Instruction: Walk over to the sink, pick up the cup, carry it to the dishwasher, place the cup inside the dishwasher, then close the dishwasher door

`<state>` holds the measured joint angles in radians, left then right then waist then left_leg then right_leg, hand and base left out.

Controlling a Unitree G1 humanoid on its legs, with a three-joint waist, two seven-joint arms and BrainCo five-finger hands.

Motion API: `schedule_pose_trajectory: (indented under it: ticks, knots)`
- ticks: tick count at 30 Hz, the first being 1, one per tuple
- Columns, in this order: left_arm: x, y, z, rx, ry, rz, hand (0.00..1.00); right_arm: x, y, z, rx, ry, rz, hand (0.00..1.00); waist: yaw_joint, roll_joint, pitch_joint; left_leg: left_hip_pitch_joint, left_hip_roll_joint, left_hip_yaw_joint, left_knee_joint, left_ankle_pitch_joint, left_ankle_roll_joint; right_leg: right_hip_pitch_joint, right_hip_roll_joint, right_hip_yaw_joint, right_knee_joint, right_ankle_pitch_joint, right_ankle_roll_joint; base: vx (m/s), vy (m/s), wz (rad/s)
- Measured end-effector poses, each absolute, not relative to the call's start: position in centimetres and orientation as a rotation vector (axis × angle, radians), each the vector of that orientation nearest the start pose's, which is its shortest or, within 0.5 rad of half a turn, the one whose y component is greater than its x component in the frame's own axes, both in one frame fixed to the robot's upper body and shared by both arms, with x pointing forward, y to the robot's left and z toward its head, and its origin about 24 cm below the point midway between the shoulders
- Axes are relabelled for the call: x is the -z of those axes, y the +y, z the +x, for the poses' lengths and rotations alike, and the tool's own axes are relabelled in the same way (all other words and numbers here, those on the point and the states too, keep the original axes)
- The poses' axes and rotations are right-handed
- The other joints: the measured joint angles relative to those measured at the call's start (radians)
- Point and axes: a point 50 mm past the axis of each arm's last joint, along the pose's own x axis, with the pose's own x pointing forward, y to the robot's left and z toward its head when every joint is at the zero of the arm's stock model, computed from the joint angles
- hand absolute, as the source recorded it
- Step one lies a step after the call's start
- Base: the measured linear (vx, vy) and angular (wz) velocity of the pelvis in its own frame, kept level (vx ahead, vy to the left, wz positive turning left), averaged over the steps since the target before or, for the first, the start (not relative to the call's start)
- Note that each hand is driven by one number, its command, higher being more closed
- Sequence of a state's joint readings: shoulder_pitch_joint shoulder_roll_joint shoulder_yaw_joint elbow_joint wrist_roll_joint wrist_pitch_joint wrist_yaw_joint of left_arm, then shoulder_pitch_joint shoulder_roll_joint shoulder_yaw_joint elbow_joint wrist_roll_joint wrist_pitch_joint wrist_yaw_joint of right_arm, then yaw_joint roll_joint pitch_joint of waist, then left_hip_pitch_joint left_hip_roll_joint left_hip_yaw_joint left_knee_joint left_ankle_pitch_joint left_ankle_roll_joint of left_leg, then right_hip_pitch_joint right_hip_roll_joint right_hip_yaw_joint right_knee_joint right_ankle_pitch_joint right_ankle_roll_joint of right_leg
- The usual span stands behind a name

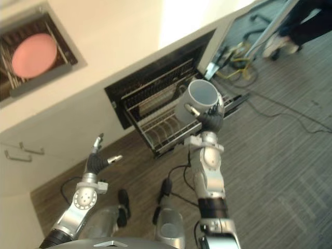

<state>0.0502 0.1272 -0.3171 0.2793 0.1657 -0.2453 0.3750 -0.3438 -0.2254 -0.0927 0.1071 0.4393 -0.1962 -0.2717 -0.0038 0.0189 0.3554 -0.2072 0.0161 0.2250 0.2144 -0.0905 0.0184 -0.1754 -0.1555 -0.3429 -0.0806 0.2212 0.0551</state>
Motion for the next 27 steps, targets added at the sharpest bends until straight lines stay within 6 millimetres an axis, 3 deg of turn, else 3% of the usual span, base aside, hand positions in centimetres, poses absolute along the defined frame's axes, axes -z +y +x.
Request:
schedule_pose_trajectory:
  ticks: [4, 10, 15, 18, 24, 25, 27]
  knots:
    - [2.1, 12.1, 21.9, -0.012, 0.078, 0.244, 0.00, -15.4, -23.2, 33.5, 0.309, -0.391, 0.235, 1.00, 0.022, 0.042, 0.062, -0.053, -0.005, -0.035, 0.016, 0.009, 0.006, -0.024, -0.003, -0.031, 0.000, 0.005, 0.000, -0.03, 0.014, 0.25]
    - [2.6, 11.9, 21.3, 0.013, 0.110, 0.186, 0.00, -19.2, -26.6, 37.4, 0.314, -0.310, 0.170, 1.00, 0.071, 0.088, 0.103, -0.134, -0.024, -0.069, 0.027, 0.025, 0.017, -0.078, -0.015, -0.067, 0.000, 0.017, 0.002, -0.02, 0.051, 0.21]
    - [3.2, 11.4, 21.0, 0.035, 0.135, 0.154, 0.00, -19.6, -27.8, 39.1, 0.281, -0.164, 0.130, 1.00, 0.115, 0.115, 0.118, -0.191, -0.035, -0.116, 0.034, 0.042, 0.019, -0.106, -0.021, -0.114, 0.001, 0.018, 0.001, -0.01, 0.036, 0.30]
    - [2.9, 10.6, 21.1, 0.083, 0.118, 0.137, 0.00, -20.2, -28.7, 39.7, 0.272, -0.090, 0.126, 1.00, 0.147, 0.146, 0.132, -0.230, -0.037, -0.144, 0.060, 0.042, 0.020, -0.122, -0.023, -0.143, 0.014, 0.016, -0.002, -0.03, 0.028, 0.25]
    - [2.8, 9.8, 21.0, 0.117, 0.124, 0.093, 0.00, -21.1, -29.0, 40.2, 0.237, -0.005, 0.032, 1.00, 0.191, 0.155, 0.137, -0.302, -0.043, -0.194, 0.064, 0.073, 0.019, -0.178, -0.032, -0.196, 0.051, 0.001, -0.018, -0.04, 0.020, 0.26]
    - [2.9, 9.7, 20.9, 0.122, 0.127, 0.094, 0.00, -21.3, -29.6, 40.0, 0.256, 0.010, 0.003, 0.00, 0.202, 0.155, 0.137, -0.303, -0.042, -0.202, 0.062, 0.077, 0.017, -0.179, -0.032, -0.207, 0.064, -0.009, -0.021, -0.03, -0.005, 0.21]
    - [2.9, 9.6, 20.9, 0.132, 0.129, 0.096, 0.00, -21.3, -29.8, 40.0, 0.265, 0.043, -0.041, 0.00, 0.210, 0.155, 0.137, -0.304, -0.040, -0.219, 0.054, 0.086, 0.013, -0.181, -0.033, -0.218, 0.079, -0.024, -0.029, -0.02, -0.004, 0.19]
